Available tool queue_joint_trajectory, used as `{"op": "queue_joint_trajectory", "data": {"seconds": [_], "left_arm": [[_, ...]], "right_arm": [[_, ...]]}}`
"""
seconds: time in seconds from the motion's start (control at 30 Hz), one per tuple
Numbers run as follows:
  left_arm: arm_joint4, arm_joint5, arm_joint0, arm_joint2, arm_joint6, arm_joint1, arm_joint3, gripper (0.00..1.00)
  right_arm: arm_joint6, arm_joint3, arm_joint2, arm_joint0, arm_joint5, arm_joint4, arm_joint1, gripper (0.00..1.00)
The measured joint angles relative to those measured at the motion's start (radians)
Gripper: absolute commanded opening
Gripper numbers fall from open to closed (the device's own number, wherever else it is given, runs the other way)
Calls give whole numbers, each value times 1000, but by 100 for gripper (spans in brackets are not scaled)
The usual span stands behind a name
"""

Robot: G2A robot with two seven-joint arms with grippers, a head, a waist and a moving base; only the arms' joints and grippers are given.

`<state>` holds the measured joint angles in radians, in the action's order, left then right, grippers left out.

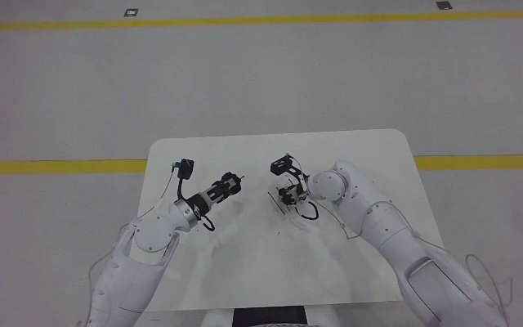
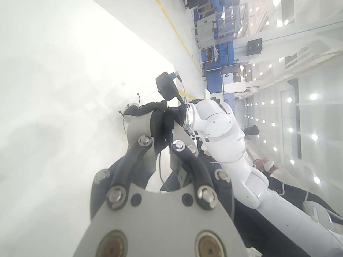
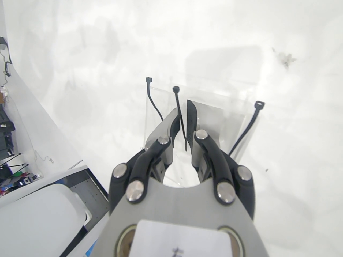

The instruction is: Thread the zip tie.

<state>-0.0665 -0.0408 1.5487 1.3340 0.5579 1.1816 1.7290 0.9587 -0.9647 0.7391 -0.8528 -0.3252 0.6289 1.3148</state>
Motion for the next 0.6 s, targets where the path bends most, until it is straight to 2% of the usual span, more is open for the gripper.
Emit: {"op": "queue_joint_trajectory", "data": {"seconds": [0.37, 0.47, 0.6], "left_arm": [[0, 0, 0, 0, 0, 0, 0, 0], [0, 0, 0, 0, 0, 0, 0, 0], [0, 0, 0, 0, 0, 0, 0, 0]], "right_arm": [[-10, 2, 15, -2, -9, -4, -4, 0], [-14, -16, 43, -17, -15, -27, -14, 0], [-7, -74, 100, -55, -15, -63, -41, 0]]}}
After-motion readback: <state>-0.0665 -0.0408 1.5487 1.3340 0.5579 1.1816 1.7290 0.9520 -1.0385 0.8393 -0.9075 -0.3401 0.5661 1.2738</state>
